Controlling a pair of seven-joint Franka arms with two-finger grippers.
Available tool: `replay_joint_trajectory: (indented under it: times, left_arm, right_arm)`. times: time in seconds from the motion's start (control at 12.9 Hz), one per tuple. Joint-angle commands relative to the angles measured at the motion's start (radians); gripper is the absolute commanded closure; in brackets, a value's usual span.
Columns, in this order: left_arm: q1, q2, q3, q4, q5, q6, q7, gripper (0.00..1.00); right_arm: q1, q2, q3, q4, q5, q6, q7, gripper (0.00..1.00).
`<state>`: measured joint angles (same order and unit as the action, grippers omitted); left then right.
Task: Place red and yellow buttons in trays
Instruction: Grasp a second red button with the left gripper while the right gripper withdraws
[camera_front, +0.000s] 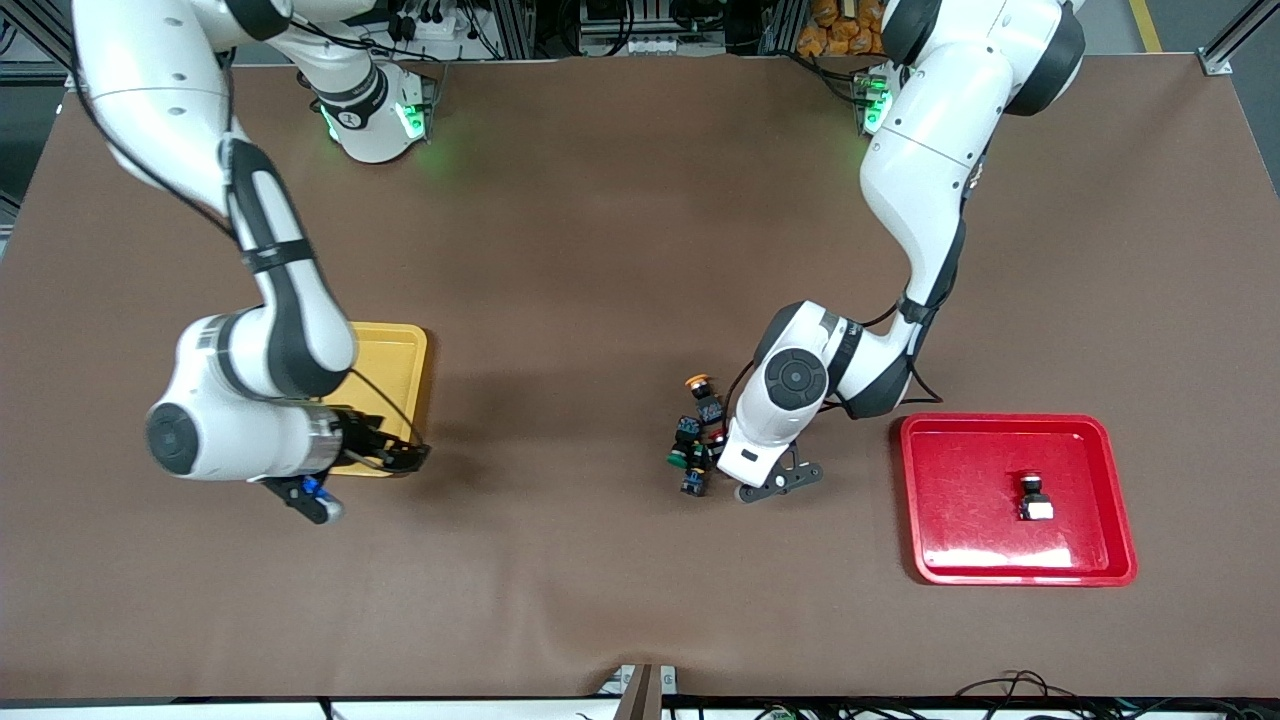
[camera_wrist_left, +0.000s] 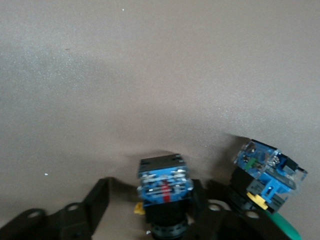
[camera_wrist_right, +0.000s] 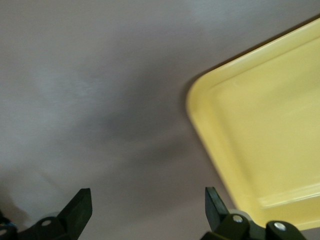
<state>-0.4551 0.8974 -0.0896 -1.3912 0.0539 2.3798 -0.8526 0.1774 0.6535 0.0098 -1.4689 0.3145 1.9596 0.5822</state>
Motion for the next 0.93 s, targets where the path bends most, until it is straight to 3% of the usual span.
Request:
replay_joint_trajectory:
  times: [0.0,0.15,0.62,0.85]
  left_arm:
    - [-0.01,-0.002,0.014,0.006,0.017,0.013,-0.033,0.8]
    - [-0.004,-0.009,0.022,0.006,0.017,0.007,-0.029,1.0]
    - [0.015,-0.064,0.105,0.006,0.041,-0.026,0.03,1.0]
    - [0.097,-0.106,0.1,0.004,0.041,-0.092,0.174,1.0]
  right_arm:
    - [0.031,-0.015,-0.008,-0.011,0.018,0.024,0.027,0.0]
    - [0.079,-0.015,-0.008,-0.011,0.047,0.041,0.108,0.0]
    - [0.292,-0.015,-0.008,-0.011,0.045,0.205,0.212,0.0]
    - [0.407,0.035,-0.013,0.011,0.011,0.369,0.226,0.0]
